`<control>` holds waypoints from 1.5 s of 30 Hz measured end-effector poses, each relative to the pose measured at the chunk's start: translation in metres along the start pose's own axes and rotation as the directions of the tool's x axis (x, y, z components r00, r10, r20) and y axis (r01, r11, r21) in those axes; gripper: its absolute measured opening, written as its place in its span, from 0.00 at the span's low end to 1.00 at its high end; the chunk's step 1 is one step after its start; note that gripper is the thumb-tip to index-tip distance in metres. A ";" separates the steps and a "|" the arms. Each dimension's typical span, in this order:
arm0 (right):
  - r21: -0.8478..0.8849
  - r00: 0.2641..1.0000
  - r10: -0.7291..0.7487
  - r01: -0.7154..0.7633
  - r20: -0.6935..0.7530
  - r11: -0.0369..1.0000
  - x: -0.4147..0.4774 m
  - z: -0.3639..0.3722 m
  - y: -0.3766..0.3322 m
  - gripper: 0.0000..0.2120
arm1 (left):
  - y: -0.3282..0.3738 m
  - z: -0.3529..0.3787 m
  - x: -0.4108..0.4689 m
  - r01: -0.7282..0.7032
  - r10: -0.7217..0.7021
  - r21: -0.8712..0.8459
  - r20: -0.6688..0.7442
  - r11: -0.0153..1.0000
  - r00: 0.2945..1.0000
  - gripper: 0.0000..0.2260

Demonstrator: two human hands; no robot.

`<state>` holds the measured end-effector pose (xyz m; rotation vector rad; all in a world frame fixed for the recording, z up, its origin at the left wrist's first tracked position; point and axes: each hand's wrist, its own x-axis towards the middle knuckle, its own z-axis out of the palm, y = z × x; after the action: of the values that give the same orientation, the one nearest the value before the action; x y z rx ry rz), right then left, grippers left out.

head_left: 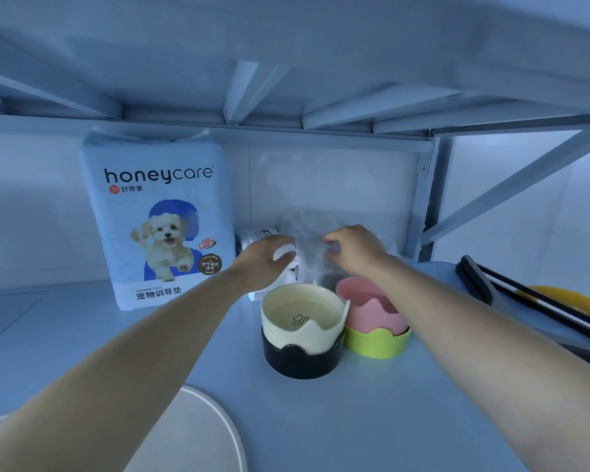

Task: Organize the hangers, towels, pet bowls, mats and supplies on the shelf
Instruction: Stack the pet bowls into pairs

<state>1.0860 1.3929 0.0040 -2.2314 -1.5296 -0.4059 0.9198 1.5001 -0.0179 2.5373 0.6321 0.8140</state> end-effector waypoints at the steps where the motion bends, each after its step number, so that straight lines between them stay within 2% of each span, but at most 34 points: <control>1: 0.015 1.000 0.014 -0.014 -0.003 1.000 0.000 0.000 0.005 0.13 | 0.002 0.001 0.005 -0.035 0.034 0.055 0.025 0.998 0.999 0.19; 6: 0.103 0.999 0.039 -0.041 0.013 0.994 -0.001 -0.001 0.025 0.10 | 0.012 0.009 0.028 -0.109 0.099 0.185 0.064 0.977 0.993 0.20; 9: 0.079 0.999 0.039 -0.040 0.014 0.996 0.003 0.001 0.027 0.08 | 0.014 0.017 0.037 -0.110 0.082 0.290 0.107 0.951 0.991 0.20; 13: 0.058 1.000 0.028 -0.028 0.002 0.998 0.006 0.003 0.029 0.08 | 0.012 0.027 0.041 -0.111 0.097 0.339 0.057 0.934 0.994 0.18; 20: 0.113 0.999 0.012 -0.008 -0.033 0.994 0.002 0.006 0.037 0.08 | 0.014 0.040 0.033 -0.116 0.138 0.254 -0.068 0.960 0.988 0.13; 29: 0.169 0.999 -0.005 0.013 -0.045 0.986 -0.004 0.007 0.041 0.10 | 0.016 0.041 0.034 -0.121 0.139 0.294 -0.041 0.948 0.990 0.14; 33: 0.170 1.000 0.005 -0.001 -0.018 0.985 -0.007 0.001 0.040 0.10 | 0.012 0.031 0.032 -0.143 0.142 0.187 0.015 0.972 0.990 0.15; 35: 0.169 1.000 0.016 -0.016 -0.002 0.985 -0.008 -0.003 0.038 0.13 | 0.007 0.020 0.025 -0.124 0.123 0.075 0.027 0.989 0.992 0.16; 39: 0.152 0.998 0.016 -0.006 -0.064 0.988 -0.011 -0.009 0.025 0.17 | -0.012 -0.005 0.002 -0.020 0.016 -0.064 -0.071 0.998 0.997 0.18; 45: 0.141 0.987 -0.108 0.124 -0.115 0.982 -0.007 -0.005 -0.022 0.20 | -0.038 -0.041 -0.032 0.074 -0.071 0.021 -0.133 0.997 0.989 0.18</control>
<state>1.0626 1.3922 0.0088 -1.9827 -1.5838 -0.4250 0.8599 1.5240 -0.0195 2.4820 0.7770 0.9604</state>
